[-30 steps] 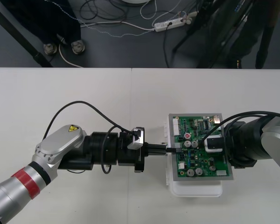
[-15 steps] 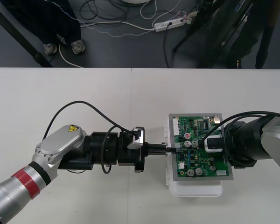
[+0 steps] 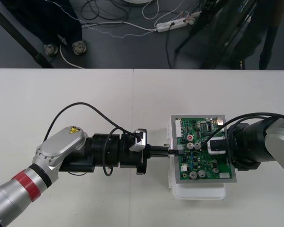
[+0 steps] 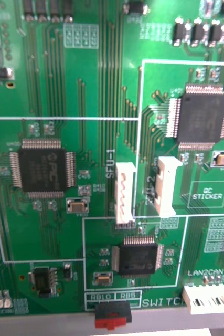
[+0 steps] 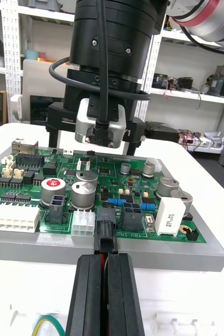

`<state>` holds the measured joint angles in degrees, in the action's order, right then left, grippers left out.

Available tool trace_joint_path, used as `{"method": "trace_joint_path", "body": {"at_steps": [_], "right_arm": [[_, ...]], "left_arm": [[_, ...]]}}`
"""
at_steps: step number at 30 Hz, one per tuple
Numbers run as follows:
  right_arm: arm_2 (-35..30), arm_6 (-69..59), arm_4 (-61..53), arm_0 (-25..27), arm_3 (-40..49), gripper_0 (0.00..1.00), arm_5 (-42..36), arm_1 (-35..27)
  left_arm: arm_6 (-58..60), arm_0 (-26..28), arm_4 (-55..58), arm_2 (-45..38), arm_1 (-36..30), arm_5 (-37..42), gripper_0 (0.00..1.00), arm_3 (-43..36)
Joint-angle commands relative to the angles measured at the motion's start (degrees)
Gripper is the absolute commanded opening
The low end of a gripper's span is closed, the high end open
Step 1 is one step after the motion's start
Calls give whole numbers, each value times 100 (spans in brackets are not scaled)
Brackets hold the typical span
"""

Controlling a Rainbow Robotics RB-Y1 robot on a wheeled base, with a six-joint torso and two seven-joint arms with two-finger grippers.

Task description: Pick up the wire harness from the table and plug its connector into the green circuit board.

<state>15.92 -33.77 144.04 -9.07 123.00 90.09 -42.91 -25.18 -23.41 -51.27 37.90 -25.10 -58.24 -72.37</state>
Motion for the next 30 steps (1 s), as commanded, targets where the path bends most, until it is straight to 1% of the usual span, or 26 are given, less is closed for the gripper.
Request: {"method": "trace_joint_path", "body": {"at_steps": [1,16,30], "right_arm": [[95,-173,-157,-147,127,100,-9,213],[95,-156,-157,-147,127,100,-9,204],[95,-147,-157,-138,127,100,-9,204]], "left_arm": [[-365,20,-33,104,330,217,0,-251],[-365,99,-59,104,225,235,0,-251],[-382,108,-33,104,286,226,0,-277]]}}
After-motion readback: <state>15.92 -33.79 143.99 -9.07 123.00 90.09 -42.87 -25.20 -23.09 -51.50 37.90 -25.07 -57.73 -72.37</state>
